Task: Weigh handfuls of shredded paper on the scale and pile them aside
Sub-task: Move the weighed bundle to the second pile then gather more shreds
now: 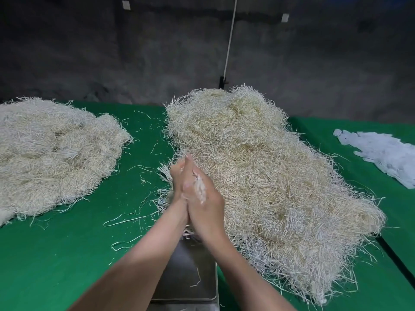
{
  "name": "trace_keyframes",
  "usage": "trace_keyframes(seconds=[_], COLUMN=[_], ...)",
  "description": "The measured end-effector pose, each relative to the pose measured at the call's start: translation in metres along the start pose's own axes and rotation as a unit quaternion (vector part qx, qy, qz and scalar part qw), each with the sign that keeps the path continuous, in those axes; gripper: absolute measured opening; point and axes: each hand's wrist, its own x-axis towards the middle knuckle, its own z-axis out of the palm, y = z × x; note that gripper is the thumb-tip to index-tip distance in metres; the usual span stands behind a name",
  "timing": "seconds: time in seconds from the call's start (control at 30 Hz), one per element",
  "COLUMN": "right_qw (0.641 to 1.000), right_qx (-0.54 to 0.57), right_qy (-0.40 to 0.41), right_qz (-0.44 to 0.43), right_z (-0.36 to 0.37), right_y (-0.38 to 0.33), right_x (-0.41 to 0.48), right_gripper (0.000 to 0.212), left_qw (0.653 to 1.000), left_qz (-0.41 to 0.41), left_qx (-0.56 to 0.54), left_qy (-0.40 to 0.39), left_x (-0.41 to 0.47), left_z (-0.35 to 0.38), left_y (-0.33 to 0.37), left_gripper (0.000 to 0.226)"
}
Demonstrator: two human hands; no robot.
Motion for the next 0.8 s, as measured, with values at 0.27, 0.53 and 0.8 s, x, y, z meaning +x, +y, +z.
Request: trace_keyframes(seconds=[0.27,0.53,0.8], right_qw=[0.878,0.972,0.971], right_qx=[0.293,-0.210,-0.206], right_qy=[0.189,0.071,0.123], right_qz=[0.327,-0.083,-0.018], right_z=[-0.046,-0.008,-0.011], right_y=[0.018,0.034,0.022], right_x=[0.072,0.004,0.002], right_gripper=[0.074,0.021,0.026], left_qw=[0.988,0.990,0.995], left_qz=[-0.144,-0.117,-0.041], left_qx=[-0.024,-0.030,0.074], left_qy=[-0.052,0.080,0.048], left_x=[-0.021,-0.006,-0.015], left_z=[-0.020,-0.007,-0.001], left_y=[-0.029,-0.018,-0.013], left_gripper=[0.074,0.037,0.040])
